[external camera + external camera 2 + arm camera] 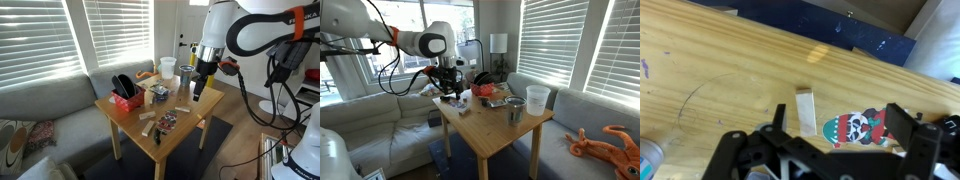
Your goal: Pick up a wooden block and put it in the frost cold cup
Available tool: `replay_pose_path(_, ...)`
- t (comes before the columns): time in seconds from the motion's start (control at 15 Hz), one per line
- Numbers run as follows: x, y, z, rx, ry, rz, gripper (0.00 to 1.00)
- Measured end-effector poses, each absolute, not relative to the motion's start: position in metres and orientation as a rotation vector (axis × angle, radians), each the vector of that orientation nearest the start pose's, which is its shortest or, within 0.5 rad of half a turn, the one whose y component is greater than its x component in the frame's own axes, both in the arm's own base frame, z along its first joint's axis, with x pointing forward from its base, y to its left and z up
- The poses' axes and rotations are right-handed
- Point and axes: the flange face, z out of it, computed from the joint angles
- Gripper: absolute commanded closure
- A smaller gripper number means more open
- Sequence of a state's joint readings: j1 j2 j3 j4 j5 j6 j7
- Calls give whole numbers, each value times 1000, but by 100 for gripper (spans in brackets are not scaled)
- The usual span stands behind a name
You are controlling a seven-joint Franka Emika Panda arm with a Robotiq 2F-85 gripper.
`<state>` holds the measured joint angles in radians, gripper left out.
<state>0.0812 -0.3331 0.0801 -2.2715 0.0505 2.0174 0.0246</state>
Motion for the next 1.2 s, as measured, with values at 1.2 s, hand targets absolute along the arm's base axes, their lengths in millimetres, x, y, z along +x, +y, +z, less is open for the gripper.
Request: replay_pose_path(1.2,473,71,458,-3133,-269,-254,0)
